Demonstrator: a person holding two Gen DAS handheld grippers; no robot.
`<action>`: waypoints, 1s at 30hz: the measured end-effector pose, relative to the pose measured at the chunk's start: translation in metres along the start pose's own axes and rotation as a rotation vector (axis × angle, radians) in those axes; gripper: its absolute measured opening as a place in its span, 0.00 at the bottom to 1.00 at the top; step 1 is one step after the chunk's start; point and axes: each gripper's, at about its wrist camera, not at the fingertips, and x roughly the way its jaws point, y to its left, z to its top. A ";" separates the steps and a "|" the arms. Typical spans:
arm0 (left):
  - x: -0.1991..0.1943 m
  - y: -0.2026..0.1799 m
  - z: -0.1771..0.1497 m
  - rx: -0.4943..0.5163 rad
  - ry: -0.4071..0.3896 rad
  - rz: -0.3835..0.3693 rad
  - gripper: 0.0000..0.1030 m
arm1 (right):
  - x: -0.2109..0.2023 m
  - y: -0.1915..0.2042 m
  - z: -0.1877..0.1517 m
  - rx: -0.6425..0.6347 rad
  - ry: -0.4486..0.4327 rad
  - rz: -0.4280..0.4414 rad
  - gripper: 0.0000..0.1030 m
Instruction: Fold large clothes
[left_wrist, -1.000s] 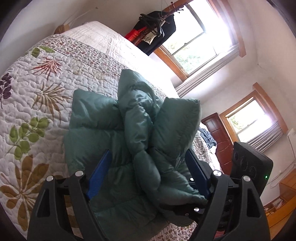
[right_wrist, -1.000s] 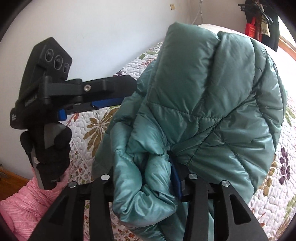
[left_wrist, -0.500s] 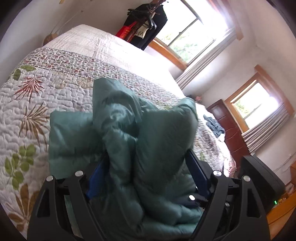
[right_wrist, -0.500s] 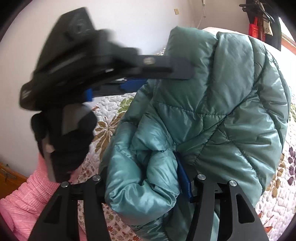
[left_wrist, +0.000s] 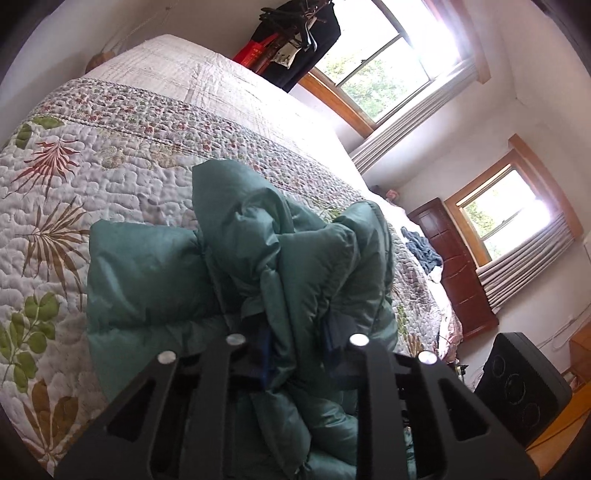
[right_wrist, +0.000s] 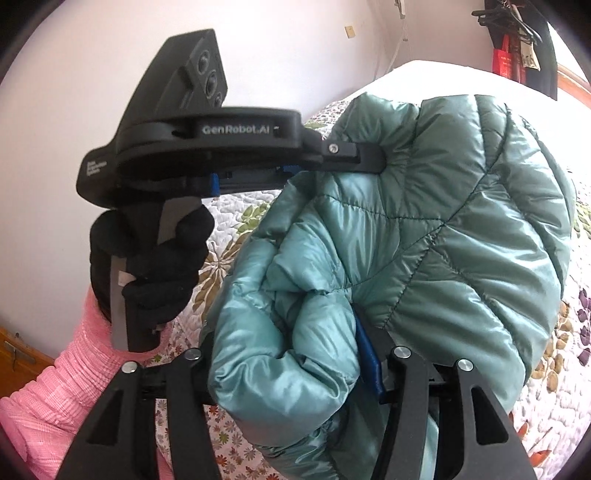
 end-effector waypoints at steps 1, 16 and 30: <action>-0.001 0.000 0.000 -0.004 -0.002 -0.011 0.15 | -0.002 0.001 0.000 -0.002 -0.003 -0.005 0.52; -0.059 -0.041 0.017 0.127 -0.039 -0.100 0.12 | -0.072 0.058 0.002 -0.143 -0.085 -0.105 0.27; -0.052 0.081 0.010 -0.053 0.040 -0.154 0.13 | -0.030 0.053 -0.009 -0.017 0.008 0.173 0.59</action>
